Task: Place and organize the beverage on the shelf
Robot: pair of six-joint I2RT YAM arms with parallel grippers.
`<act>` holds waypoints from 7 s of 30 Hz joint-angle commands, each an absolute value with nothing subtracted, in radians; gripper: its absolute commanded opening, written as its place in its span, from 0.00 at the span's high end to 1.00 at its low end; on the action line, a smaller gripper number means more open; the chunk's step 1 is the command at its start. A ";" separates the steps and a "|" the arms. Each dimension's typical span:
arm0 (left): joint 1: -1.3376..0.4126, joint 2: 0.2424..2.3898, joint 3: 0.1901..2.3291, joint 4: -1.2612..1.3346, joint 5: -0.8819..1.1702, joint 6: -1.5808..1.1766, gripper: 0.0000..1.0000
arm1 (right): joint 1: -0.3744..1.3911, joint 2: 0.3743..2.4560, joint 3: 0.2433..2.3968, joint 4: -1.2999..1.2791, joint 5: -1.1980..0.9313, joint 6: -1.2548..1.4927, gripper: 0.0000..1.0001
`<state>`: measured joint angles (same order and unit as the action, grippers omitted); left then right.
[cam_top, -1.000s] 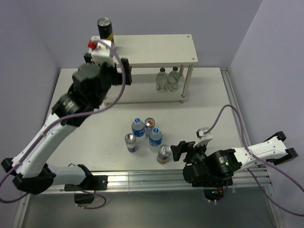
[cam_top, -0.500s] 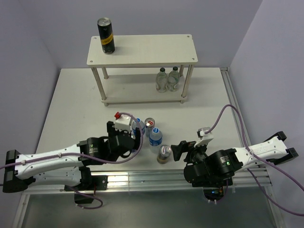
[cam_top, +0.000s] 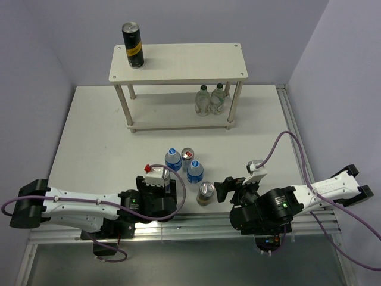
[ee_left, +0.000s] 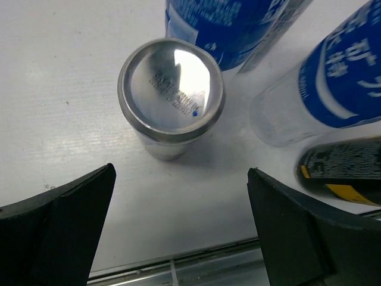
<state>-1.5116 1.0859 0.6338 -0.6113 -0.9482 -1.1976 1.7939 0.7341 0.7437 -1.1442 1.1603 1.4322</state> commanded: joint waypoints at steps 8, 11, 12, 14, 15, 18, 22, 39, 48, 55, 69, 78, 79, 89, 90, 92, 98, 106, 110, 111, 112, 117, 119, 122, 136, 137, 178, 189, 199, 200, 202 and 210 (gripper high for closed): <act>-1.399 1.155 0.494 -0.204 -0.977 -1.060 0.01 | 1.802 0.742 0.749 -1.149 1.206 1.463 0.00; -1.365 1.173 0.465 -0.101 -0.985 -0.982 0.01 | 1.802 0.747 0.749 -1.149 1.207 1.460 0.00; -1.352 1.178 0.459 -0.071 -0.986 -0.973 0.01 | 1.802 0.747 0.749 -1.149 1.207 1.460 0.00; -1.307 1.186 0.431 -0.019 -0.971 -0.924 0.01 | 1.802 0.747 0.749 -1.144 1.206 1.456 0.00; -1.296 1.189 0.423 0.041 -0.963 -0.908 0.01 | 1.802 0.749 0.749 -1.138 1.206 1.448 0.00; -1.261 1.192 0.394 0.116 -0.947 -0.855 0.02 | 1.802 0.750 0.746 -1.138 1.207 1.448 0.00; -1.244 1.221 0.376 0.219 -0.936 -0.802 0.12 | 1.802 0.752 0.749 -1.138 1.209 1.451 0.00; -1.273 0.907 0.566 -0.378 -1.075 -0.989 1.00 | 1.804 0.770 0.750 -1.140 1.209 1.451 0.00; -0.950 0.888 0.632 -0.048 -0.822 -0.528 1.00 | 1.802 0.778 0.752 -1.137 1.212 1.447 0.00; -0.649 1.164 0.748 0.207 -0.612 -0.402 1.00 | 1.804 0.764 0.747 -1.124 1.207 1.430 0.00; -0.454 1.613 1.117 0.321 -0.532 -0.304 1.00 | 1.804 0.776 0.750 -1.124 1.207 1.428 0.00; -0.428 1.762 1.189 0.396 -0.531 -0.296 1.00 | 1.802 0.762 0.745 -1.114 1.204 1.419 0.00; -0.428 1.767 1.186 0.408 -0.532 -0.292 1.00 | 1.802 0.762 0.744 -1.112 1.204 1.414 0.00; -0.414 1.839 1.213 0.472 -0.569 -0.279 1.00 | 1.802 0.798 0.753 -1.123 1.201 1.424 0.00; -0.414 1.850 1.213 0.477 -0.584 -0.276 1.00 | 1.804 0.802 0.755 -1.124 1.201 1.427 0.00; -0.411 1.864 1.227 0.480 -0.586 -0.278 1.00 | 1.804 0.807 0.759 -1.129 1.201 1.431 0.00; -0.391 1.896 1.250 0.448 -0.568 -0.313 0.57 | 1.804 0.811 0.759 -1.131 1.203 1.430 0.00; -0.393 1.832 1.194 0.434 -0.554 -0.331 0.01 | 1.802 0.819 0.762 -1.140 1.203 1.442 0.00; -0.396 1.780 1.163 0.417 -0.554 -0.333 0.01 | 1.802 0.821 0.762 -1.140 1.206 1.443 0.00; -0.403 1.755 1.151 0.411 -0.560 -0.333 0.01 | 1.802 0.821 0.762 -1.140 1.207 1.443 0.00; -0.408 1.743 1.144 0.397 -0.560 -0.334 0.01 | 1.804 0.818 0.762 -1.143 1.209 1.447 0.00; -0.457 1.626 1.094 0.324 -0.603 -0.347 0.01 | 1.804 0.808 0.764 -1.128 1.215 1.410 0.00; -0.477 1.586 1.074 0.282 -0.614 -0.348 0.01 | 1.804 0.799 0.764 -1.062 1.221 1.349 0.00; -0.505 1.473 1.037 0.209 -0.623 -0.370 0.01 | 1.802 0.796 0.779 -0.931 1.224 1.185 0.00; -0.689 1.164 0.879 0.005 -0.704 -0.425 0.01 | 1.576 0.965 0.808 -0.316 0.927 0.632 0.00; -0.701 1.138 0.858 0.003 -0.706 -0.429 0.01 | 1.559 0.991 0.807 -0.302 0.893 0.624 0.00; -0.796 0.979 0.724 -0.029 -0.704 -0.462 0.01 | 1.351 1.201 0.778 -0.260 0.974 0.698 1.00; -0.798 0.953 0.719 -0.041 -0.703 -0.459 0.01 | 1.391 0.982 1.147 -0.479 0.956 0.606 1.00; -0.798 0.940 0.713 -0.041 -0.678 -0.446 0.01 | 1.287 1.129 1.613 -0.407 0.962 0.143 1.00; -0.798 0.936 0.712 -0.041 -0.675 -0.446 0.01 | 1.241 1.153 1.703 -0.407 0.948 0.085 1.00; -0.798 0.930 0.712 -0.041 -0.669 -0.443 0.01 | 1.191 1.233 1.852 -0.425 0.910 0.034 1.00; -0.798 0.927 0.703 -0.026 -0.631 -0.434 0.01 | 0.978 1.428 2.233 -0.454 0.846 -0.071 1.00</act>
<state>-0.7937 0.9413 0.7067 -0.0502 -0.6617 -0.4534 1.0447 1.4063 2.0476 -0.5350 0.9100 -0.0269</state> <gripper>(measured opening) 0.994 0.613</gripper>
